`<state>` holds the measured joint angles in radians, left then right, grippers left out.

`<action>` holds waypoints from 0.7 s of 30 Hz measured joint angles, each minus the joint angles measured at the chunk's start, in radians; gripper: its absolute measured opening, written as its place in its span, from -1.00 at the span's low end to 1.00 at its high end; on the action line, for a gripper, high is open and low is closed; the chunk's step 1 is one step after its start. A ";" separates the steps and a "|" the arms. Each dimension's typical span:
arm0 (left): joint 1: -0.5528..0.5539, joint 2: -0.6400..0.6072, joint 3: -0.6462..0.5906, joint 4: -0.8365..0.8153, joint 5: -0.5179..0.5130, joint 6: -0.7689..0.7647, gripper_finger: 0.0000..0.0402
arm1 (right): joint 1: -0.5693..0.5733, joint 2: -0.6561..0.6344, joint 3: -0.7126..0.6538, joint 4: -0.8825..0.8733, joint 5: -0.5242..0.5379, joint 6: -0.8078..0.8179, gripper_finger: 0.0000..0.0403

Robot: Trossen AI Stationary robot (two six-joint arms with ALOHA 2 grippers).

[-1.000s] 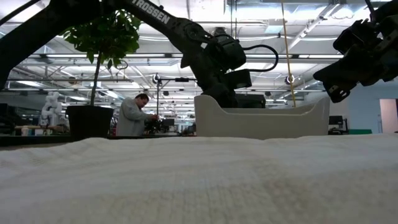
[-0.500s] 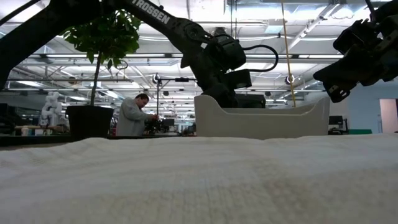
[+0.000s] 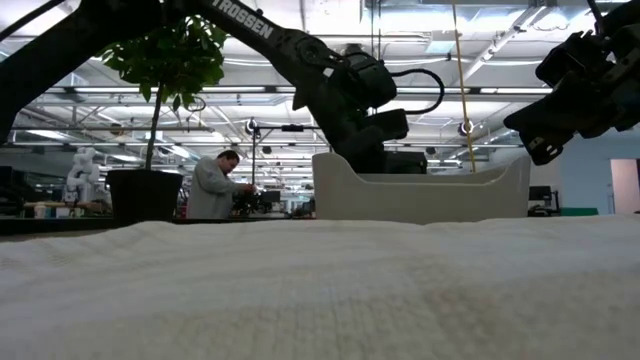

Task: Pick and placing Produce into tupperware
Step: Put the yellow lemon into the gray bin

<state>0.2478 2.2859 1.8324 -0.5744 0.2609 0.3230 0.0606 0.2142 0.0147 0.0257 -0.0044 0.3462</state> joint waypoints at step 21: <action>0.015 -0.005 0.000 -0.004 -0.033 0.027 -0.41 | 0.000 0.000 0.000 0.000 0.000 0.000 -1.00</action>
<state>0.2630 2.2811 1.8320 -0.5781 0.2281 0.3503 0.0605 0.2142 0.0147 0.0254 -0.0044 0.3462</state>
